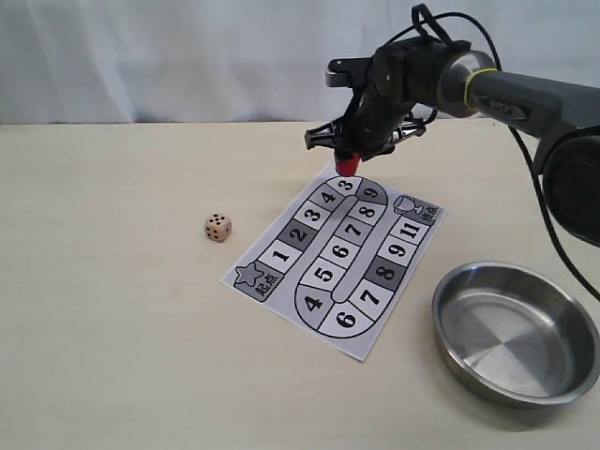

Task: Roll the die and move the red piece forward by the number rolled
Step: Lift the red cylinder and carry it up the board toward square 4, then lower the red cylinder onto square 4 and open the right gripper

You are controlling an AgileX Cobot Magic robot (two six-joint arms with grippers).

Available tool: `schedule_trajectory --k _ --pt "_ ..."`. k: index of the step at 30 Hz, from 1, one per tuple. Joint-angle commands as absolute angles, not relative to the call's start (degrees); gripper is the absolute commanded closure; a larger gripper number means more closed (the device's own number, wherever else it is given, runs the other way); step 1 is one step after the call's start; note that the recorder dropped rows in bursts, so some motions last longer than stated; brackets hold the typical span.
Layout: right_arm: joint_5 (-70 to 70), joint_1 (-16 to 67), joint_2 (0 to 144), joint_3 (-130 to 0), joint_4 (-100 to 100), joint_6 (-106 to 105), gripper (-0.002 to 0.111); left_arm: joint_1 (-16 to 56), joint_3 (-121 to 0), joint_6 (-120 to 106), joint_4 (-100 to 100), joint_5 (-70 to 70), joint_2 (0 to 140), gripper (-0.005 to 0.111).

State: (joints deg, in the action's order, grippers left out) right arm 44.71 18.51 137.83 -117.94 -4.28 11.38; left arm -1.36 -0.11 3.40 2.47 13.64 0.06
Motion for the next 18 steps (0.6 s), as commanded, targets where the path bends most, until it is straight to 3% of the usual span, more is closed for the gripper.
schedule_trajectory --k 1,12,18 --pt "43.6 17.89 140.54 -117.89 -3.99 11.39 0.104 -1.36 0.0 3.69 2.51 12.96 0.0 0.107" --pt "41.84 17.89 141.5 -117.89 -2.17 11.39 0.103 -1.36 0.0 3.69 2.4 13.42 0.0 0.107" --pt "39.06 17.89 141.5 -117.89 0.62 11.39 0.085 -1.36 0.0 3.69 2.4 13.42 0.0 0.107"
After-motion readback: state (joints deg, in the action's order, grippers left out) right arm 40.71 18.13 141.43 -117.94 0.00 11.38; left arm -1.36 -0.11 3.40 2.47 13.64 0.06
